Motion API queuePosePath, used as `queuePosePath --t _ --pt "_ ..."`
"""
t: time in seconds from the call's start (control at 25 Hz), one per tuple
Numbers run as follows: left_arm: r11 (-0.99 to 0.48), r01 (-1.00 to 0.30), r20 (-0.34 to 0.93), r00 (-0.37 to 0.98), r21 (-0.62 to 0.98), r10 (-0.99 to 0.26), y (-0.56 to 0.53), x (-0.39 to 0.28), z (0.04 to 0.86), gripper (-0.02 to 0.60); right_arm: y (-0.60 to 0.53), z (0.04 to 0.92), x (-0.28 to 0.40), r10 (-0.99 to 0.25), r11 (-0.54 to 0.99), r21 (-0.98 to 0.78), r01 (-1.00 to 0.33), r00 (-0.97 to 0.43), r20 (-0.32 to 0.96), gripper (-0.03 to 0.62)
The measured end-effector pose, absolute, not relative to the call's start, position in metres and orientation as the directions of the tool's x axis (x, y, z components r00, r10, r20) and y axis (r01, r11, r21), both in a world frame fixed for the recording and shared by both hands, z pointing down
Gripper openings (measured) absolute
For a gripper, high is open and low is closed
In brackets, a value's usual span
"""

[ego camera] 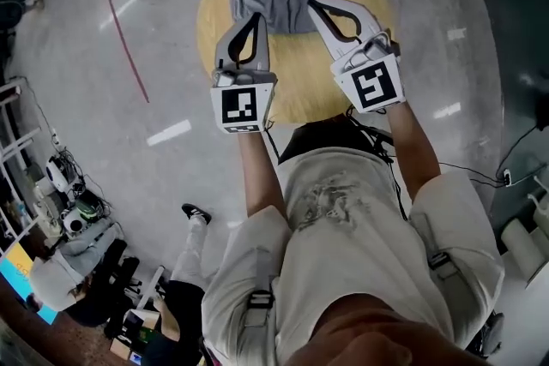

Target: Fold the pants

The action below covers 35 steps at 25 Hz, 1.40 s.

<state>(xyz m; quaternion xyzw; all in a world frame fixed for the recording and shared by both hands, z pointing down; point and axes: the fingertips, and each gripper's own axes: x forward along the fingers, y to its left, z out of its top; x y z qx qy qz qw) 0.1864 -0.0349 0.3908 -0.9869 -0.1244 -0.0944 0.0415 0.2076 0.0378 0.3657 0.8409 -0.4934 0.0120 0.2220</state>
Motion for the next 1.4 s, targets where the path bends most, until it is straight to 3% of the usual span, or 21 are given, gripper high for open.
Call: queuePosePath --t 0.32,0.48,0.72,1.4 --pt "-0.952 0.304 0.059 0.952 -0.033 0.301 0.015 0.132 0.328 0.008 0.075 0.303 0.158 -0.839 -0.454 0.344 -0.822 0.524 0.145 0.006" --pt "-0.954 0.299 0.033 0.954 -0.025 0.298 0.034 0.099 0.304 0.008 0.092 0.273 0.125 -0.859 -0.49 0.236 -0.84 0.51 0.033 0.006" --pt "-0.964 0.267 0.073 0.961 0.005 0.267 0.037 0.061 0.312 0.008 0.104 0.296 0.094 -0.868 -0.451 0.217 -0.866 0.482 0.12 0.006" --pt "-0.968 0.25 0.082 0.965 -0.002 0.249 0.051 0.024 0.307 0.008 0.123 0.293 0.058 -0.87 -0.454 0.195 -0.869 0.48 0.113 0.006"
